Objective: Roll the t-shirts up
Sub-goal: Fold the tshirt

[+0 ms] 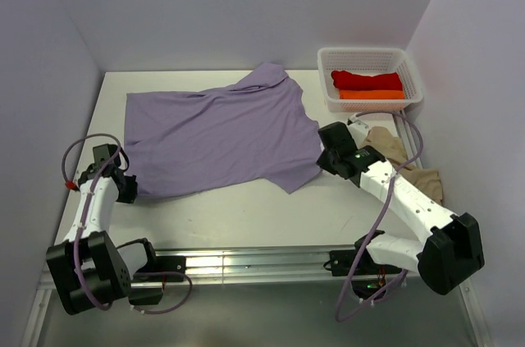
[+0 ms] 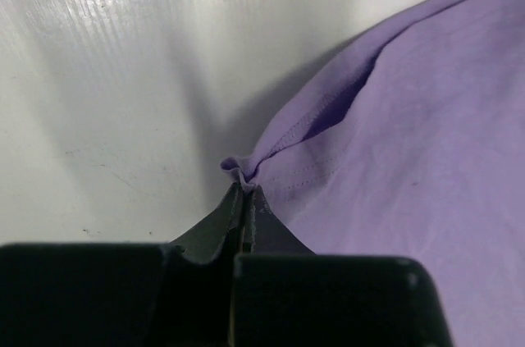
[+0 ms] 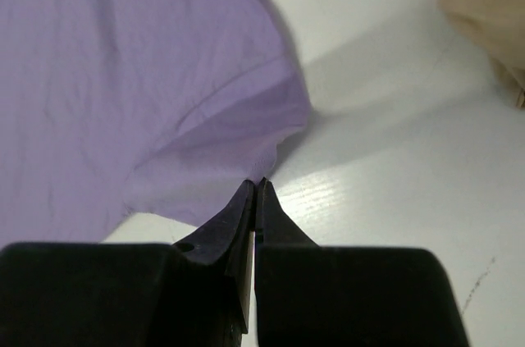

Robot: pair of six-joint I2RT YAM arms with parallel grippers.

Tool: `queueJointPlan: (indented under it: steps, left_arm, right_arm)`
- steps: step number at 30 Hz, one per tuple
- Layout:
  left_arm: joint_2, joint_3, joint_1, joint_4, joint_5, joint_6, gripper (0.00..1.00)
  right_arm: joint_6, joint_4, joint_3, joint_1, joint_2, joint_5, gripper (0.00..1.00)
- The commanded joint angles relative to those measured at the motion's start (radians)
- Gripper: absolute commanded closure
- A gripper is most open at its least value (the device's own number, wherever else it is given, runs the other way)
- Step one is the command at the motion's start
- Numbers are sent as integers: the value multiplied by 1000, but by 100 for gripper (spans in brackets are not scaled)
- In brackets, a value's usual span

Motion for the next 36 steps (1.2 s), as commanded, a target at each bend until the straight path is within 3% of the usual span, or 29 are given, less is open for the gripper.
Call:
queueJointPlan:
  steps: [1,24,36]
  left_arm:
    - [-54,45,0,-34,-14,-10,100]
    - [1,127,8,-36,-18,-46,100]
    - [137,208,40,-14,11,-46,100]
  right_arm:
    - [-87,93,57,-42,-31,-29,100]
    - [-247,87,436,-97,235,-121,100]
    - [-349,52,640,-108,417,-147,100]
